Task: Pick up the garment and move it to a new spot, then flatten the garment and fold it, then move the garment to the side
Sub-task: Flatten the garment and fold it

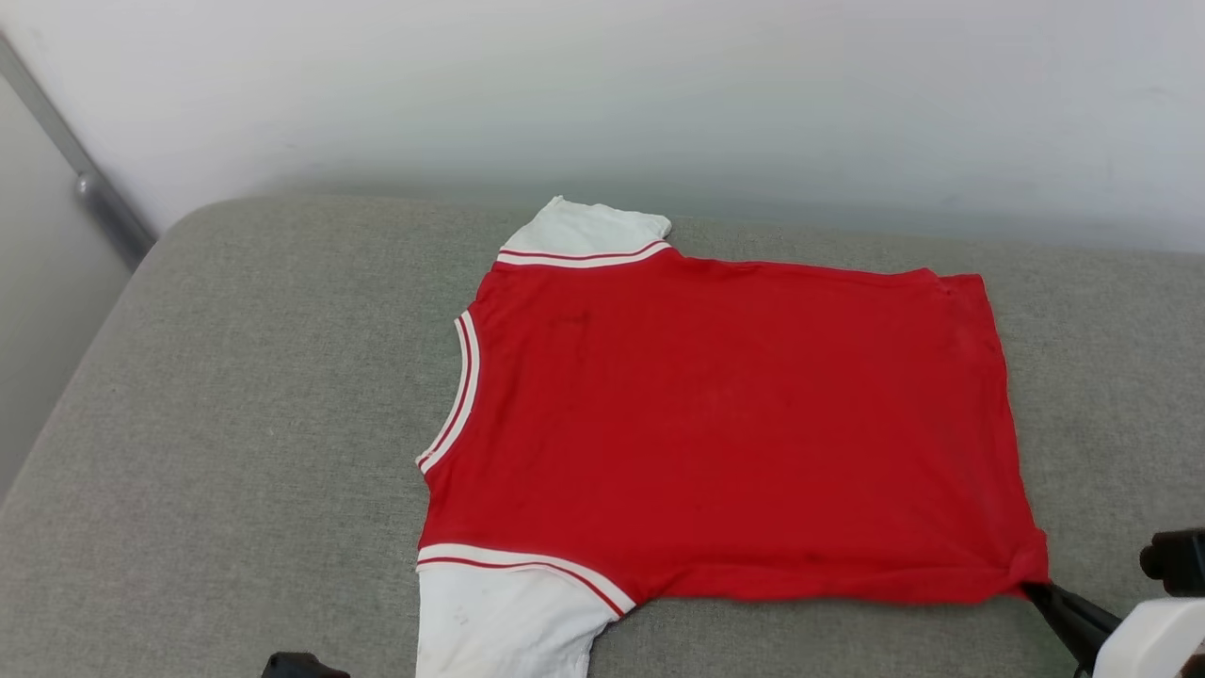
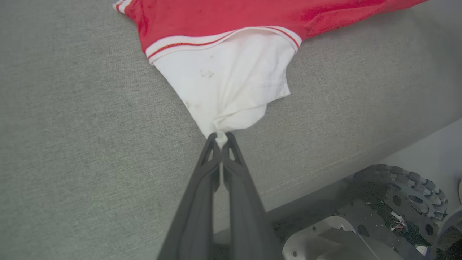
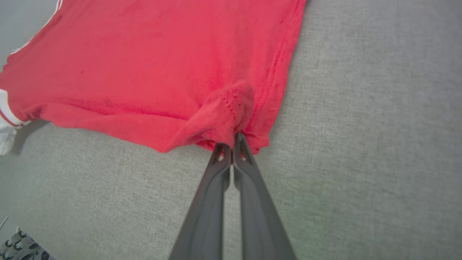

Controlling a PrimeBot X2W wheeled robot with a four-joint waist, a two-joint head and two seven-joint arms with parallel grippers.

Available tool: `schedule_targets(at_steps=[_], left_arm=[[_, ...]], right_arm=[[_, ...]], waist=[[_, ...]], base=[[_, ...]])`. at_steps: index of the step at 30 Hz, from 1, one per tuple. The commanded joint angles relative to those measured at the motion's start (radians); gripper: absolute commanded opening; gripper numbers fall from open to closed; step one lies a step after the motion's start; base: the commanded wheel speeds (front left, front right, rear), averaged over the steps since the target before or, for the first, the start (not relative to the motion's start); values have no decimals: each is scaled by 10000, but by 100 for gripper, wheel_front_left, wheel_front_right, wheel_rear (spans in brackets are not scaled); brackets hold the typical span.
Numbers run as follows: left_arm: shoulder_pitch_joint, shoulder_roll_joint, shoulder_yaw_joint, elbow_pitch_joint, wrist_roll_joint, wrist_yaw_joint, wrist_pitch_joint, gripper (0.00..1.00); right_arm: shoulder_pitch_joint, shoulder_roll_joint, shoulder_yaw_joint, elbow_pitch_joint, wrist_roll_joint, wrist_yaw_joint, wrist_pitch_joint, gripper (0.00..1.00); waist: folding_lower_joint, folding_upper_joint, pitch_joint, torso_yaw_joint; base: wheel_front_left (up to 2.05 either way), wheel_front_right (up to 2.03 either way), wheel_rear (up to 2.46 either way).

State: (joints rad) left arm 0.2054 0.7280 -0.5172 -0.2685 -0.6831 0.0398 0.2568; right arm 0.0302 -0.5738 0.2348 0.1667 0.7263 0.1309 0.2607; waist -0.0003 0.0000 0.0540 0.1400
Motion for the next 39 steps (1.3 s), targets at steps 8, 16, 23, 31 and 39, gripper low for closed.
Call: schedule_targets(at_steps=[8,16,23,31,39], left_arm=[[4,505,184,-841,271,-123,-223,0],[-967,534,1002,-1251,445,-111,-1023,0],[-2551,419,1239,-954,762,-474,-1214,0],[-4588,-145,1214,473,1133,-746,-1397,0],[-6190,-596,693,2181,1313,-1191,-1060,0]], right_arm=[[1123,121,-926,-1402,104,-3,563,0],[499,272,-1245,-2270,-138,-4,1000,0],[-469,352,-1421,-2384,-528,-4,1443,0],[-1744,526,-1358,-1882,-916,-4,1822,0],[-2732,694,-1154,-1226,-1477,-4,2145,0]], waist=[[3,0,147,-90],[3,0,762,-252],[3,0,1712,-347],[3,0,2591,-508],[3,0,3221,-623]], base=[[0,0,0],[0,0,0],[0,0,0],[0,0,0],[0,0,0]])
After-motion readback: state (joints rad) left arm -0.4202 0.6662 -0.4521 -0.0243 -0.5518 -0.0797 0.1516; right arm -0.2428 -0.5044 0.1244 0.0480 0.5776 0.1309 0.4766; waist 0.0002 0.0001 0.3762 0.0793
